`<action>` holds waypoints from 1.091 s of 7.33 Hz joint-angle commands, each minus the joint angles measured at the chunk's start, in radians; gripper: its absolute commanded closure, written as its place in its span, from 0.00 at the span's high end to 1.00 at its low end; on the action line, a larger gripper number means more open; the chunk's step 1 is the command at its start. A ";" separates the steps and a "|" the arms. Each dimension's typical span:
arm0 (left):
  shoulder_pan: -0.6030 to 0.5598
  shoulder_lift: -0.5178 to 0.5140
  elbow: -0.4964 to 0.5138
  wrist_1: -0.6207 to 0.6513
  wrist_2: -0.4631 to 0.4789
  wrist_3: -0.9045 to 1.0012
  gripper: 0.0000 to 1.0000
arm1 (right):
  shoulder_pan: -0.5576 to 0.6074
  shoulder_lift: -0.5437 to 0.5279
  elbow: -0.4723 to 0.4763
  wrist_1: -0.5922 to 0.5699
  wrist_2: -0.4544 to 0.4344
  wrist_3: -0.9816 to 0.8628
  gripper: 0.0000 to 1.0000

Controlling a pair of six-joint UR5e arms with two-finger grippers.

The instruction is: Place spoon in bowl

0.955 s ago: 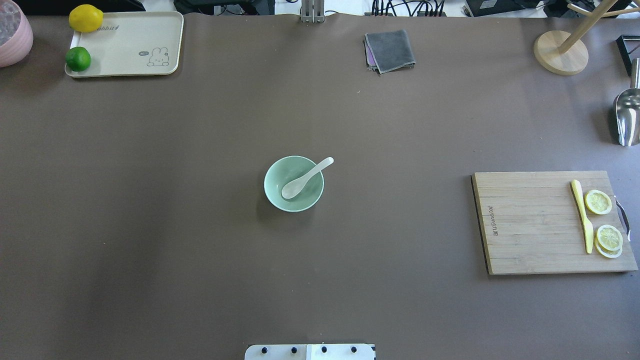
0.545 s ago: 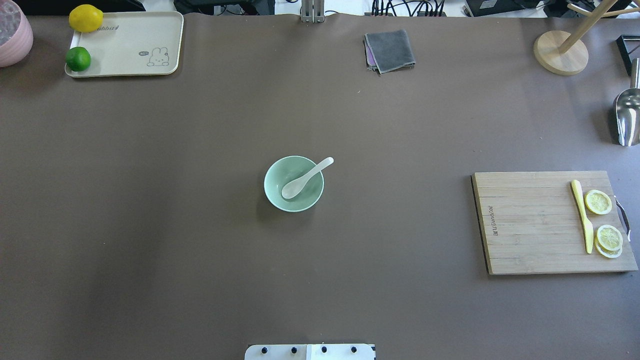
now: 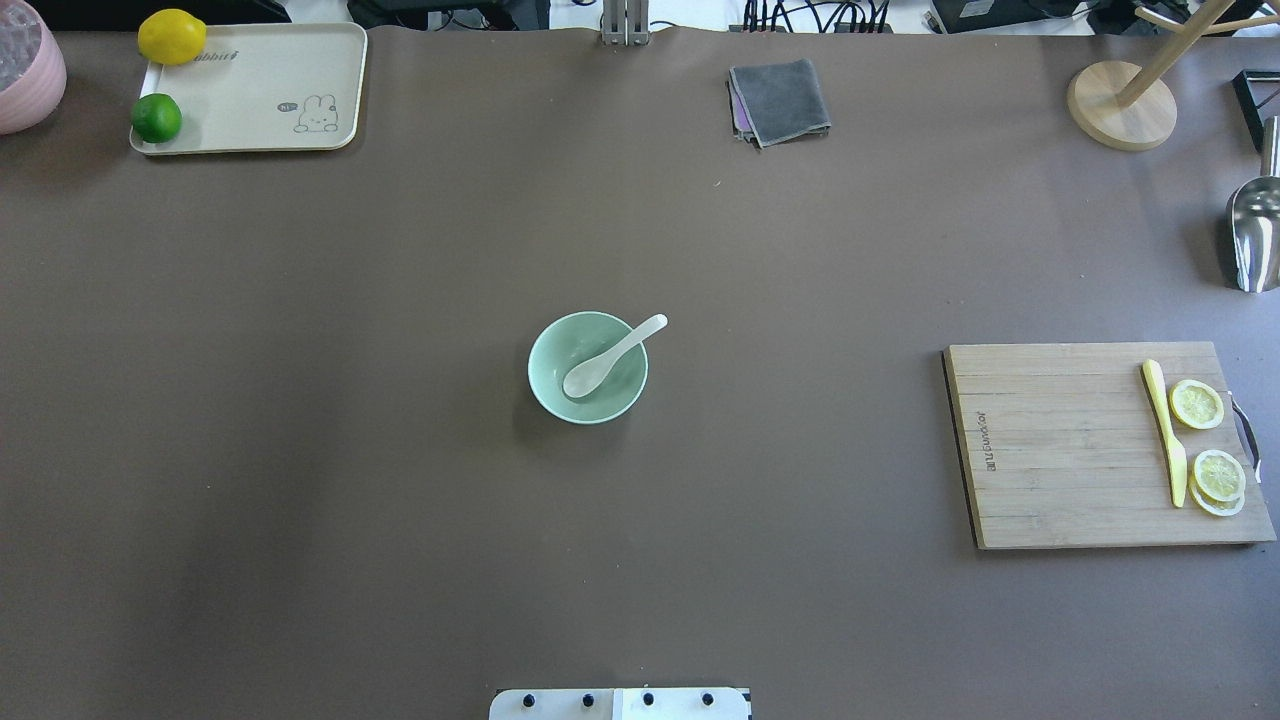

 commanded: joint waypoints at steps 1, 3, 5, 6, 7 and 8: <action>0.000 0.000 -0.001 -0.001 0.000 0.000 0.99 | 0.000 -0.001 0.001 0.000 0.002 0.000 1.00; 0.000 0.000 -0.001 -0.001 0.000 0.000 0.99 | 0.000 0.000 0.001 0.000 0.021 0.000 1.00; 0.002 0.000 -0.001 -0.001 0.000 0.000 0.99 | 0.000 0.000 0.001 0.000 0.021 0.000 1.00; 0.002 0.000 -0.001 -0.001 0.000 0.000 0.99 | 0.000 0.000 0.001 0.002 0.021 0.000 1.00; 0.002 -0.002 -0.001 -0.001 0.000 0.000 0.99 | 0.000 0.000 0.000 0.008 0.021 0.000 1.00; 0.003 -0.002 0.000 -0.001 0.000 0.000 0.99 | 0.000 0.000 -0.008 0.030 0.021 0.000 1.00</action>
